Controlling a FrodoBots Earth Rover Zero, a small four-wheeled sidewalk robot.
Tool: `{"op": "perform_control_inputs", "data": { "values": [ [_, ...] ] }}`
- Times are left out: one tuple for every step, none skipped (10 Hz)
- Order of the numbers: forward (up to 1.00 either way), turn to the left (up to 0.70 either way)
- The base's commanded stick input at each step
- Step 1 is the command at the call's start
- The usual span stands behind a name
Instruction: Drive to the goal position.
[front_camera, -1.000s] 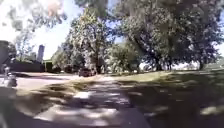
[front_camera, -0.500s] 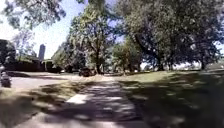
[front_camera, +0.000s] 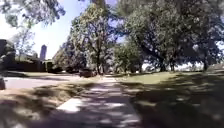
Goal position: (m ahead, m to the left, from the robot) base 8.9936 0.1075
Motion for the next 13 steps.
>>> {"op": "perform_control_inputs", "data": {
  "values": [
    [0.85,0.0],
    [0.85,0.0],
    [0.85,0.0],
    [0.85,0.0],
    [0.85,0.0],
    [0.85,0.0],
    [0.85,0.0],
    [0.85,0.0],
    [0.85,0.0],
    [0.85,0.0],
    [0.85,0.0],
    [0.85,0.0],
    [0.85,0.0]
  ]
}}
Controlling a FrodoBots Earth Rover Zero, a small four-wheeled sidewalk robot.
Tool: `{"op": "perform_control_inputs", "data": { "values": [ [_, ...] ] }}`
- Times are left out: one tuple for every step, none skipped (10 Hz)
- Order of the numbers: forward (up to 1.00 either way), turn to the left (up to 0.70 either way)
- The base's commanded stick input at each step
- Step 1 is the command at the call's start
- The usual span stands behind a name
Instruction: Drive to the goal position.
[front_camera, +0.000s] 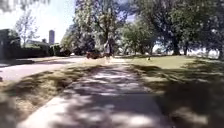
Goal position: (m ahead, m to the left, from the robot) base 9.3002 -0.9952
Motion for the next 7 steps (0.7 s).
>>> {"op": "perform_control_inputs", "data": {
  "values": [
    [0.85,0.0],
    [0.85,0.0],
    [0.85,0.0],
    [0.85,0.0],
    [0.85,0.0],
    [0.85,0.0],
    [0.85,0.0]
  ]
}}
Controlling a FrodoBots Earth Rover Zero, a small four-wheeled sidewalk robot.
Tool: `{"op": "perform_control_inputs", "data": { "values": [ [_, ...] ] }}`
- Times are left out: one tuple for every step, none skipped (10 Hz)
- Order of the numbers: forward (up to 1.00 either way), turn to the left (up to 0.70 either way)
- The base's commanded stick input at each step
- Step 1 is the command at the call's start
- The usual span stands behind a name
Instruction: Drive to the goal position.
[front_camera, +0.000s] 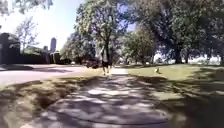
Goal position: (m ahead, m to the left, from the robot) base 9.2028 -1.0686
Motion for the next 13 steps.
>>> {"op": "perform_control_inputs", "data": {
  "values": [
    [0.85,0.0],
    [0.85,-0.12],
    [0.85,-0.3],
    [0.85,-0.34],
    [0.85,-0.04],
    [0.85,0.0],
    [0.85,0.0],
    [0.85,0.0],
    [0.85,0.0],
    [0.85,0.0],
    [0.85,0.0],
    [0.85,0.0],
    [0.85,0.0]
  ]
}}
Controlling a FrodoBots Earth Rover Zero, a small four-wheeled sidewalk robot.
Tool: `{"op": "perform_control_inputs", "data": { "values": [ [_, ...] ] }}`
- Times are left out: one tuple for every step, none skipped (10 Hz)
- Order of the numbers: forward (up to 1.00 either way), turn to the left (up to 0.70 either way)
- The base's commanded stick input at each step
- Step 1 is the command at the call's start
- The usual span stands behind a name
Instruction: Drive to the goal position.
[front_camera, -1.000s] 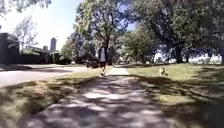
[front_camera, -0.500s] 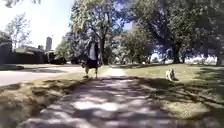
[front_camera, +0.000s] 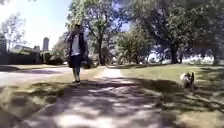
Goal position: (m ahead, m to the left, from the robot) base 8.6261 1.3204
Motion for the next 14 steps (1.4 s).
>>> {"op": "perform_control_inputs", "data": {
  "values": [
    [0.85,0.0],
    [0.85,0.0],
    [0.85,0.0],
    [0.85,0.0],
    [0.85,0.0],
    [0.85,0.0],
    [0.85,0.0],
    [0.85,0.0],
    [0.85,0.0],
    [0.85,0.0],
    [0.85,0.0],
    [0.85,0.0],
    [0.85,0.0],
    [0.85,0.0]
  ]
}}
